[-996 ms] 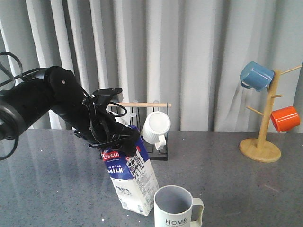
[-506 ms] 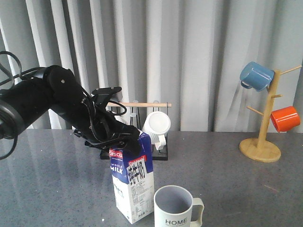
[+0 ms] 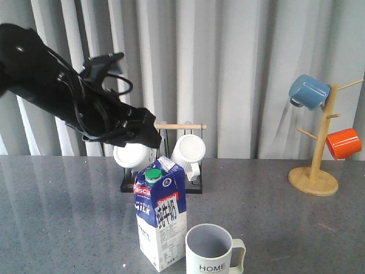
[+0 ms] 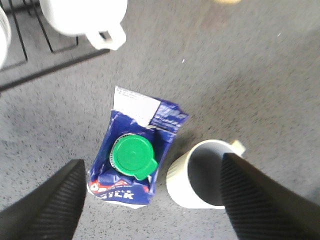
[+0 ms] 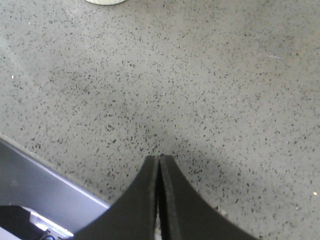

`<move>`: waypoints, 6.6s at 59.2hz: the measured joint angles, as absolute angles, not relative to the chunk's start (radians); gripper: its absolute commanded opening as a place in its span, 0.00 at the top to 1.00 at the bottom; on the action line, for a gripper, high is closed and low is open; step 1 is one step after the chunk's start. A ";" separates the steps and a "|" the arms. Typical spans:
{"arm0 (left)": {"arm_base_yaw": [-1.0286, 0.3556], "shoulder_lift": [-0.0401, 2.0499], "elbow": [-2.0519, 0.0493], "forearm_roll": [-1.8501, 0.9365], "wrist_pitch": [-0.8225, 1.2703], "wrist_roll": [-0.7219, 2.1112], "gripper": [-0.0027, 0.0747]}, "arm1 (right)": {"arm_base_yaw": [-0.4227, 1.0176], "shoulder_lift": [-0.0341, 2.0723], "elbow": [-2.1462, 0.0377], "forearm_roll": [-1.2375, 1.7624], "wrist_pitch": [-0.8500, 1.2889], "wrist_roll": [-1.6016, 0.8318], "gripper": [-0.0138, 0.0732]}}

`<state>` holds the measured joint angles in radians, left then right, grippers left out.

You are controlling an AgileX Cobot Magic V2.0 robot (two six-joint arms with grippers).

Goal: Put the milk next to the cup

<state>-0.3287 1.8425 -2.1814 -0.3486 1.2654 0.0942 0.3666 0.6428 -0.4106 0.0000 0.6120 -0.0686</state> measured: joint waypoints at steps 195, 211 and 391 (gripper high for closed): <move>-0.020 -0.012 0.023 -0.467 0.132 0.610 0.97 | 0.367 0.643 -0.411 -0.202 0.347 0.109 0.85; -0.020 -0.012 0.023 -0.074 0.142 0.179 0.97 | 0.367 0.643 -0.411 -0.202 0.347 0.109 0.85; -0.020 -0.012 0.023 0.056 0.167 0.023 0.97 | -0.077 -0.009 0.028 -0.220 0.039 0.168 0.85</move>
<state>-0.0202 -0.0124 0.0233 0.0555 0.1668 0.0228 -0.0774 -0.0092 0.0283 -0.2199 0.0390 0.1681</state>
